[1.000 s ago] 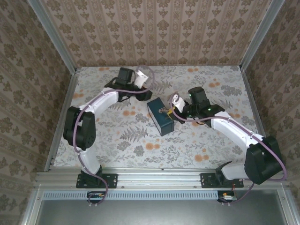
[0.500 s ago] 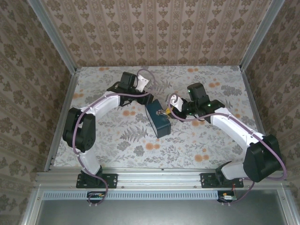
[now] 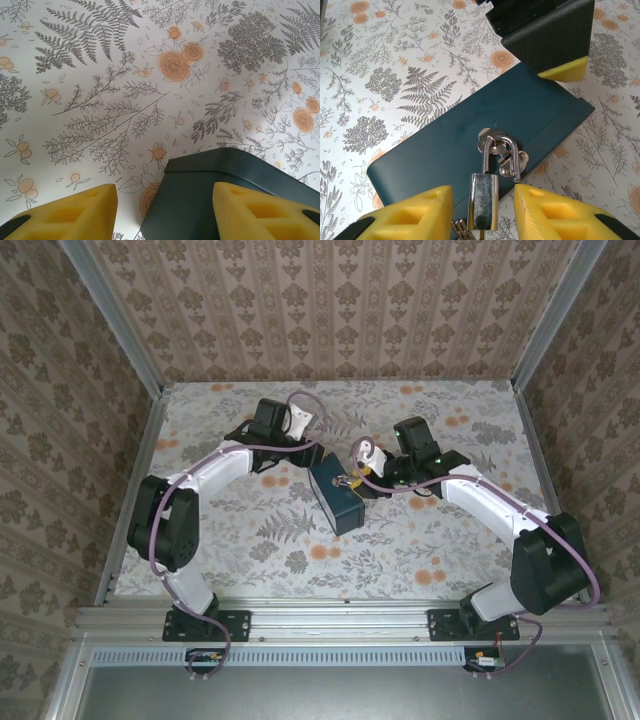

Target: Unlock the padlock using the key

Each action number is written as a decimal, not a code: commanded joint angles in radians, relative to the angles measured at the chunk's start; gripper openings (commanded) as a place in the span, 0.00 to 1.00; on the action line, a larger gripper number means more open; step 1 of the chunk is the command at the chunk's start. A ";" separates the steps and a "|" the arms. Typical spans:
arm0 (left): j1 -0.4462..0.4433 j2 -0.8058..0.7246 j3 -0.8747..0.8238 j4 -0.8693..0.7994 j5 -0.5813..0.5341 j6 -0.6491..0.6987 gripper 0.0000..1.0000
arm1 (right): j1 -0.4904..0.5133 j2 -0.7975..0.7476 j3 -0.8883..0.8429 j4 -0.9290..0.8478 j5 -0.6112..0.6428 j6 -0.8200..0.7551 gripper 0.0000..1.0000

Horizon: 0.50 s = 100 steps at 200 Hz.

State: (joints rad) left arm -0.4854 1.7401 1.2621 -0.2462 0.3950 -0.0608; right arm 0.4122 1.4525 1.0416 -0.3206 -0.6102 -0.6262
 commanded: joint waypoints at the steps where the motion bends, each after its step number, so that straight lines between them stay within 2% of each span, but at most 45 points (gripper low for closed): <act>1: 0.015 -0.048 0.004 -0.050 -0.003 -0.031 0.54 | -0.006 0.012 -0.005 0.000 -0.022 -0.017 0.38; 36: 0.024 -0.082 0.000 -0.101 -0.001 -0.081 0.54 | -0.005 0.043 0.014 -0.025 -0.031 -0.030 0.28; 59: 0.025 -0.107 -0.016 -0.129 -0.023 -0.096 0.54 | -0.004 0.054 0.017 -0.030 -0.018 -0.032 0.29; 71: 0.055 -0.120 -0.030 -0.128 -0.029 -0.115 0.54 | -0.001 0.056 0.013 -0.028 -0.014 -0.035 0.28; 100: 0.059 -0.144 -0.084 -0.102 -0.001 -0.205 0.53 | 0.008 0.054 0.002 -0.011 -0.006 -0.033 0.13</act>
State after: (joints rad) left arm -0.4358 1.6310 1.2259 -0.3325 0.3794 -0.1680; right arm 0.4126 1.5047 1.0416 -0.3206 -0.6121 -0.6376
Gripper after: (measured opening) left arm 0.536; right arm 0.170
